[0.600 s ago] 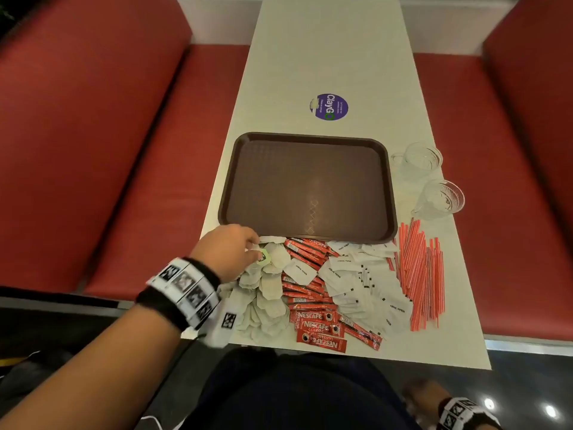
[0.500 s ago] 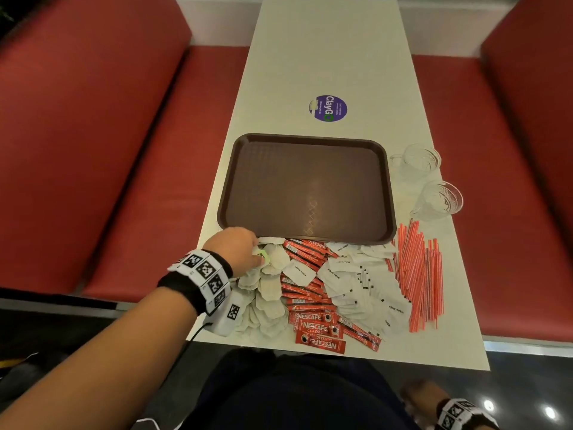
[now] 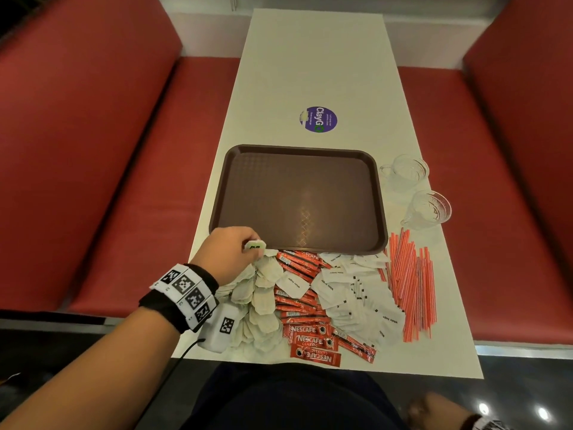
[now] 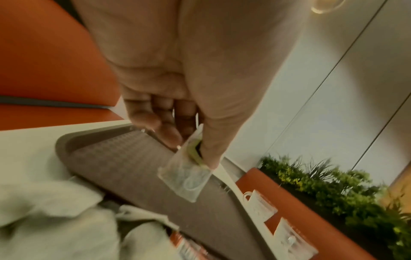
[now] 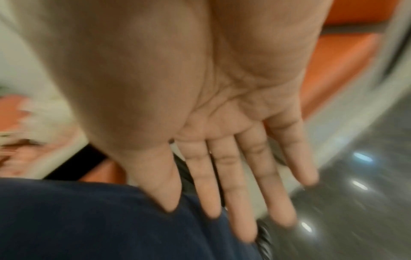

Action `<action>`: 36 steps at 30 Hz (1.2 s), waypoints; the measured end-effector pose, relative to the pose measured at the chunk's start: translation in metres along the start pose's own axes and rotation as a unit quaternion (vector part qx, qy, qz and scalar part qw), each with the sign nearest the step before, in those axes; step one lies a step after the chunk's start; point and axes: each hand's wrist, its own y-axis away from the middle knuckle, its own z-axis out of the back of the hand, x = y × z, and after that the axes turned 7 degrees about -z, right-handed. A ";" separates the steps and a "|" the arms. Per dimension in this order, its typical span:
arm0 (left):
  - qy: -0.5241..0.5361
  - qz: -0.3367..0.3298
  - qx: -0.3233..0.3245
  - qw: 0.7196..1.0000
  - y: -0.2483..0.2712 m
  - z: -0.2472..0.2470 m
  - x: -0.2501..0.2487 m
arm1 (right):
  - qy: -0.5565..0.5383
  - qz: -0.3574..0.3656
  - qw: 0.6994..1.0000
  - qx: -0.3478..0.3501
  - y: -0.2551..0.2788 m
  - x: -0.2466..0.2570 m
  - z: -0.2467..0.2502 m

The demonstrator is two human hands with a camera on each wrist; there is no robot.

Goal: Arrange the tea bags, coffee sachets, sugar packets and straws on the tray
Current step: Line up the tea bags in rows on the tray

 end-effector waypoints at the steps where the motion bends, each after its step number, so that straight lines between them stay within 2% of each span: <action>1: 0.026 -0.017 -0.014 0.999 0.001 0.005 -0.004 | -0.008 0.000 1.000 0.005 0.032 0.017 0.035; 4: 0.095 -0.069 -0.036 0.992 0.003 0.016 -0.017 | -0.038 0.042 0.998 -0.028 0.094 0.059 0.116; 6: 0.104 -0.109 -0.040 0.988 0.003 0.020 -0.026 | -0.013 0.087 0.989 -0.118 0.118 0.081 0.168; 7: 0.100 -0.133 -0.041 0.985 0.002 0.022 -0.032 | 0.004 0.118 0.975 -0.188 0.124 0.094 0.188; 9: 0.100 -0.177 -0.038 0.978 0.002 0.024 -0.044 | -0.040 0.192 0.933 -0.303 0.135 0.126 0.224; 12: 0.121 -0.219 -0.033 0.968 0.001 0.023 -0.058 | -0.141 0.283 0.870 -0.378 0.131 0.168 0.260; 16: 0.130 -0.211 -0.059 0.967 0.000 0.017 -0.063 | -0.182 0.325 0.837 -0.401 0.110 0.197 0.274; 20: 0.165 -0.111 -0.062 0.978 -0.003 0.000 -0.044 | -0.202 0.300 0.844 -0.396 0.088 0.192 0.277; 23: 0.043 -0.024 -0.003 0.999 -0.007 -0.026 -0.021 | -0.208 0.279 0.855 -0.385 0.077 0.186 0.278; 25: -0.066 0.008 0.042 0.997 -0.007 -0.047 -0.012 | -0.218 0.275 0.859 -0.373 0.071 0.182 0.278; 28: -0.129 0.026 0.054 0.990 -0.005 -0.070 -0.006 | -0.263 0.287 0.857 -0.339 0.064 0.176 0.280; 33: -0.148 0.028 0.005 0.989 -0.006 -0.078 -0.010 | -0.300 0.307 0.851 -0.302 0.058 0.170 0.283; 36: -0.143 0.008 -0.027 0.989 -0.005 -0.071 -0.013 | -0.292 0.320 0.854 -0.288 0.057 0.173 0.283</action>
